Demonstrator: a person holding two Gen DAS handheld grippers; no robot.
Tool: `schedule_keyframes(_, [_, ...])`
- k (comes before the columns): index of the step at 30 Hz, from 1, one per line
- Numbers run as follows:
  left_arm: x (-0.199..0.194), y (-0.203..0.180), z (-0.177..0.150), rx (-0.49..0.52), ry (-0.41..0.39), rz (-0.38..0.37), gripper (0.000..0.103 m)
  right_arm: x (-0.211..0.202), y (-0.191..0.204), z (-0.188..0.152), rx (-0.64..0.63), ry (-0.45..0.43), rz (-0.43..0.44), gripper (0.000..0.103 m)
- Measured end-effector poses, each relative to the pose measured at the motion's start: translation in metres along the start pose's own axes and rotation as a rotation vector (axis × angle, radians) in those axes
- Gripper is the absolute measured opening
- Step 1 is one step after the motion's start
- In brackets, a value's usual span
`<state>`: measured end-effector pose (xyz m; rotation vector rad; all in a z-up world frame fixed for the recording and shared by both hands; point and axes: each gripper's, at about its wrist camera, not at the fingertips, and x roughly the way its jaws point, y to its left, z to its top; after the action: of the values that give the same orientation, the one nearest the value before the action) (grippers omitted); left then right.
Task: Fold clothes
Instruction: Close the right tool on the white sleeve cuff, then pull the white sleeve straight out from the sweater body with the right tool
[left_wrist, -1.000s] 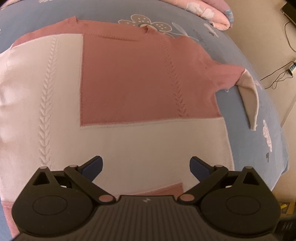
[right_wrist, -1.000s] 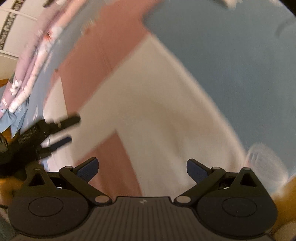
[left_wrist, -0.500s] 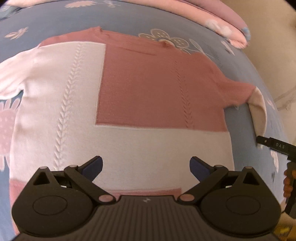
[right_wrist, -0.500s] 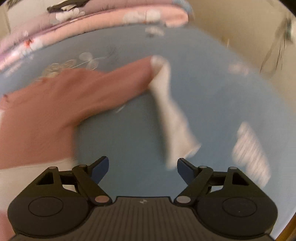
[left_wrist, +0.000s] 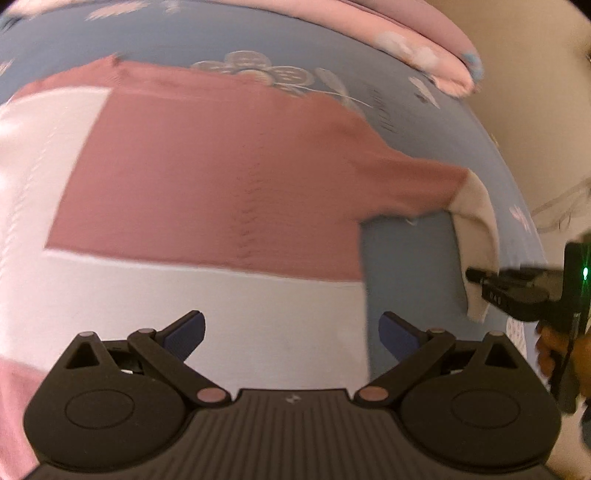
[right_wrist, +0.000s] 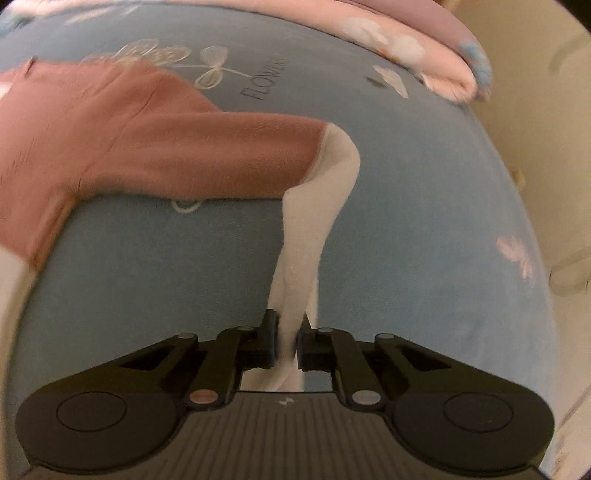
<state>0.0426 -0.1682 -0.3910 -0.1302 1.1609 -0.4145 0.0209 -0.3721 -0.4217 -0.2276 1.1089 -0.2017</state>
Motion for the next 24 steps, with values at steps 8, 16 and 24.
schedule_keyframes(8, [0.008,-0.039,0.007,0.063,-0.002,-0.025,0.100,-0.005,-0.055,0.001,-0.291,-0.086,-0.249,0.011])
schedule_keyframes(16, [0.013,-0.042,0.011,0.008,0.001,-0.032,0.100,0.002,-0.105,0.018,-0.530,-0.222,-0.486,0.012])
schedule_keyframes(24, [0.016,-0.039,0.009,-0.001,0.017,-0.015,0.100,0.049,-0.102,-0.014,-0.599,-0.046,-0.390,0.025])
